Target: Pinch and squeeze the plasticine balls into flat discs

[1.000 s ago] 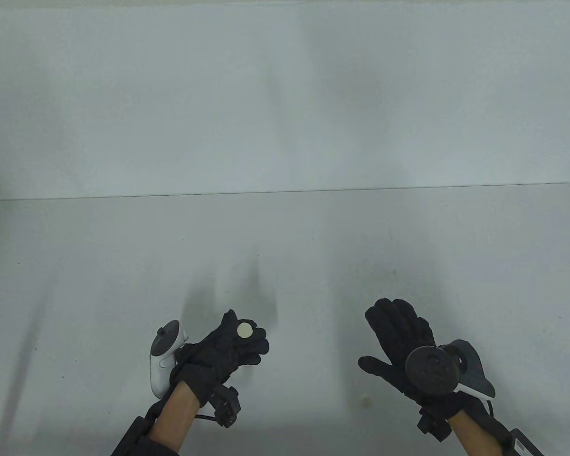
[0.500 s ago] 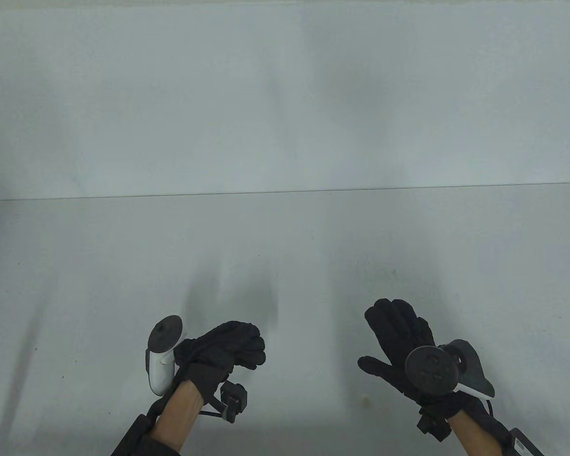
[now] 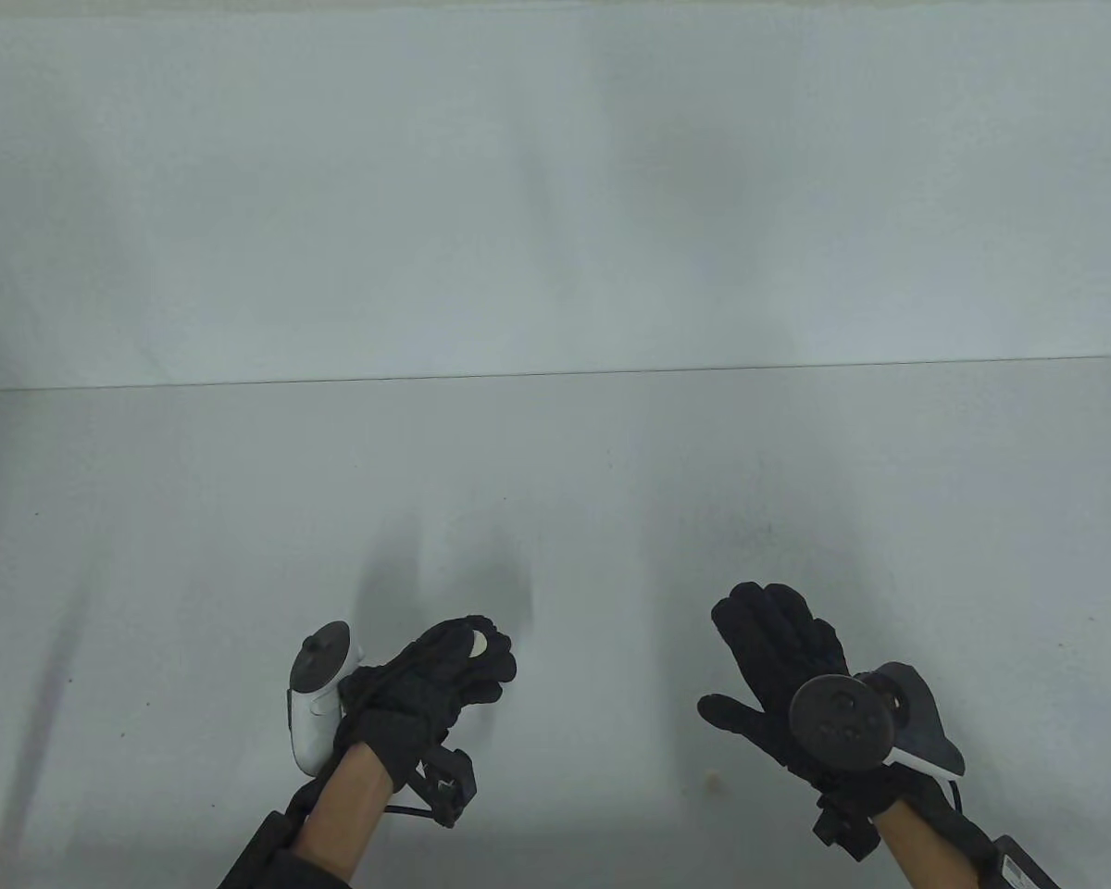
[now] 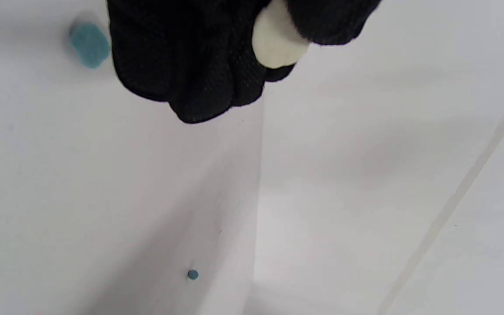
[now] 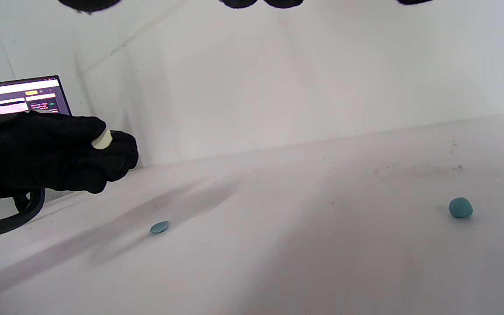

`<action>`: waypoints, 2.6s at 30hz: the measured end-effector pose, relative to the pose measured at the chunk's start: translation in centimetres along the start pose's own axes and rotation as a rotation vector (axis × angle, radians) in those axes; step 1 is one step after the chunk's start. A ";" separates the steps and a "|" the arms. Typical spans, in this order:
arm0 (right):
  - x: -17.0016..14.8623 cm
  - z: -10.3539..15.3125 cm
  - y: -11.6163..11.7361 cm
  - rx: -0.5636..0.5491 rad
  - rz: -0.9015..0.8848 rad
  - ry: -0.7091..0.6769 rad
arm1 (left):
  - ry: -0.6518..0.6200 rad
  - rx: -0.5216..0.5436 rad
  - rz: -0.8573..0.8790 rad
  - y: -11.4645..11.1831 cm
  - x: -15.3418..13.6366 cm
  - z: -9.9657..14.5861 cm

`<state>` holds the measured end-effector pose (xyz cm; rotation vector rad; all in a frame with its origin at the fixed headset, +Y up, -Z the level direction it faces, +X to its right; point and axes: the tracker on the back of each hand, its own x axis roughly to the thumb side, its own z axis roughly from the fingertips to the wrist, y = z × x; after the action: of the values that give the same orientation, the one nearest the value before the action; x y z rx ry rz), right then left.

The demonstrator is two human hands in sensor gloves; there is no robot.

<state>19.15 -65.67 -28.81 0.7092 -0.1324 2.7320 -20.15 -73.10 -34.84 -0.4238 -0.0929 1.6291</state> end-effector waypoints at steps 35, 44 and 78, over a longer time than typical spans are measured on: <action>0.2 0.2 -0.3 -0.010 -0.007 -0.018 | 0.136 0.081 -0.808 -2.3 3.3 -7.3; 0.2 0.1 -0.3 -0.002 -0.010 -0.015 | 0.234 0.006 -0.989 -3.6 2.3 -10.8; 0.3 0.1 -0.3 -0.007 -0.010 -0.023 | 0.110 -0.006 -1.824 -9.3 0.7 -12.5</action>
<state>19.07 -65.32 -28.54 0.7371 -0.1432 2.7128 -7.38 -73.74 -43.70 -0.2386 -0.2896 -0.1901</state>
